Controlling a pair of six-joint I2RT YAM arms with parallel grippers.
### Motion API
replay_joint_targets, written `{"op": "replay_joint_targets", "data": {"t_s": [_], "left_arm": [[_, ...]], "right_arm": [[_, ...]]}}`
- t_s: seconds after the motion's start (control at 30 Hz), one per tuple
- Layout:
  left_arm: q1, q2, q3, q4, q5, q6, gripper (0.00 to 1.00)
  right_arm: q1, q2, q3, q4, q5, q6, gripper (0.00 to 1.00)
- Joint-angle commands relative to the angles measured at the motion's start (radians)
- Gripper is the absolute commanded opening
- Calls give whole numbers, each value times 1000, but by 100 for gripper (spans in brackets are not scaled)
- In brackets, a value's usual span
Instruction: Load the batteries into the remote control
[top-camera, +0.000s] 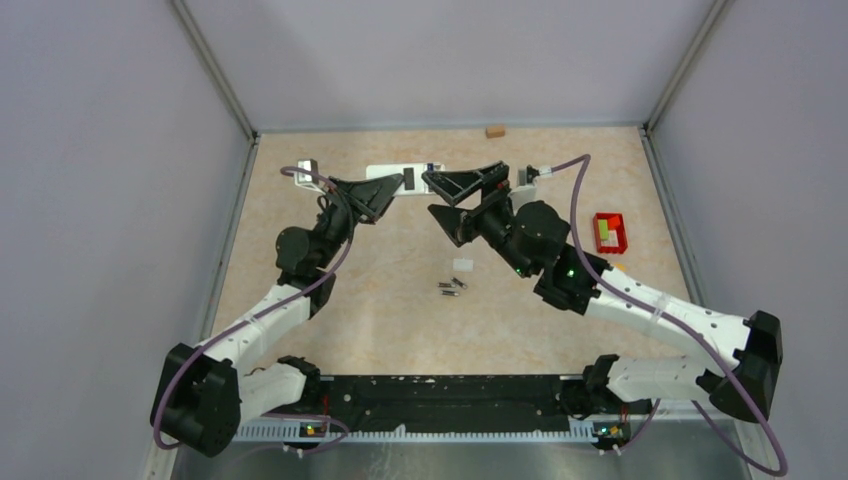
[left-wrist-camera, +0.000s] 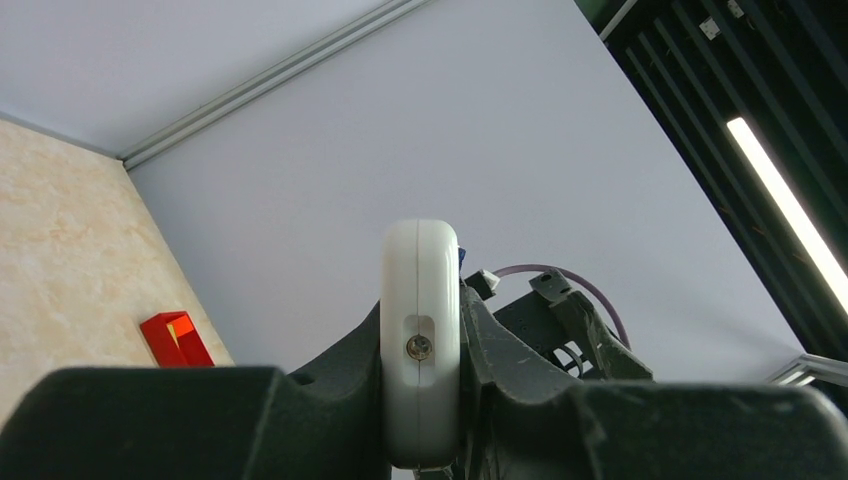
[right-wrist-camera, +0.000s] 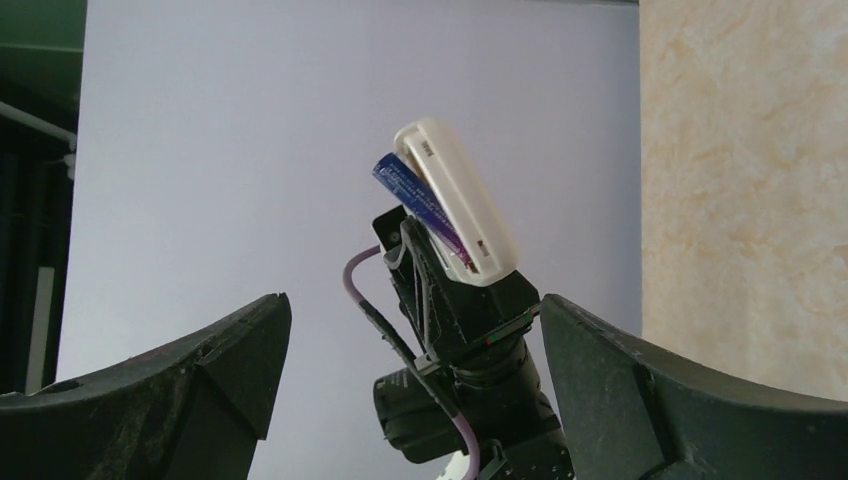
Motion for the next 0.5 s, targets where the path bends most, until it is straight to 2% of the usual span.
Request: {"op": "replay_joint_targets", "data": {"t_s": [0.0, 0.47], "left_arm": [[0, -14, -7, 96, 13, -4, 0], [0, -7, -36, 186, 31, -11, 0]], "right_arm": [[3, 25, 67, 5, 33, 73, 96], [-37, 81, 91, 33, 12, 129, 94]]}}
